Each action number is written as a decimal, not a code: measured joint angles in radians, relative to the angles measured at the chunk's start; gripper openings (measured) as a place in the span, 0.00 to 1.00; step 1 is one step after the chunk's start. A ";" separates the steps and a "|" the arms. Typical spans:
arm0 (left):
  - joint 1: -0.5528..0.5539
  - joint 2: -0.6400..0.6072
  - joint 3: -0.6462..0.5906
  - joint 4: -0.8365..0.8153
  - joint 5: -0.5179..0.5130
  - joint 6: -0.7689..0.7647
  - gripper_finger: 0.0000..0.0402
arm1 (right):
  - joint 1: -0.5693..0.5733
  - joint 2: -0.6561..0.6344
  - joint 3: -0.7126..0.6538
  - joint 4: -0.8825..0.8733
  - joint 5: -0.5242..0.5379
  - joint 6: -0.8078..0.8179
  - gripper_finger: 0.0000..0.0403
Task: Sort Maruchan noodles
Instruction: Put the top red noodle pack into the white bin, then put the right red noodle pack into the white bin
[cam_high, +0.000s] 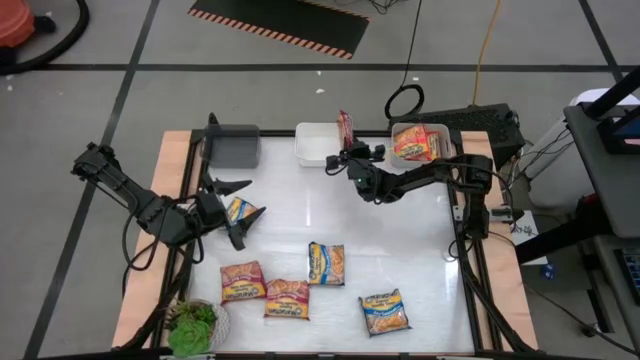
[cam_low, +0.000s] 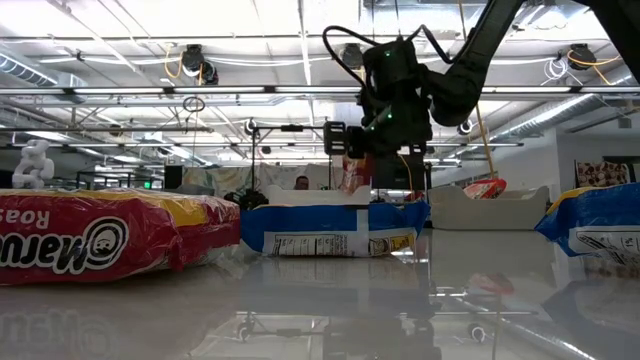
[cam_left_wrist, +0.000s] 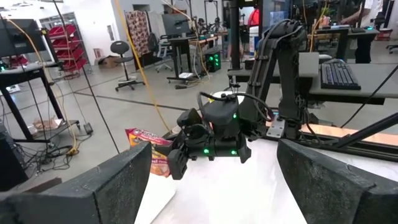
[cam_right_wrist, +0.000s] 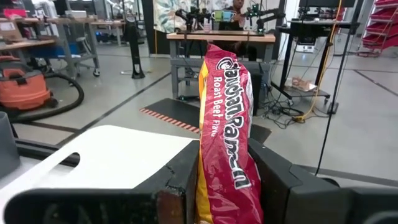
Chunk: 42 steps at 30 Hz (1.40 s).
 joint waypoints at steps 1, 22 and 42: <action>0.000 0.000 0.000 0.000 0.000 0.000 0.87 | -0.001 0.000 0.000 -0.001 0.000 -0.001 0.25; 0.000 0.000 0.000 0.000 0.000 0.001 0.87 | -0.013 0.000 0.001 -0.108 0.022 0.005 0.25; 0.000 0.000 0.000 0.000 0.000 0.008 0.87 | -0.013 0.000 0.001 -0.130 0.023 0.010 0.35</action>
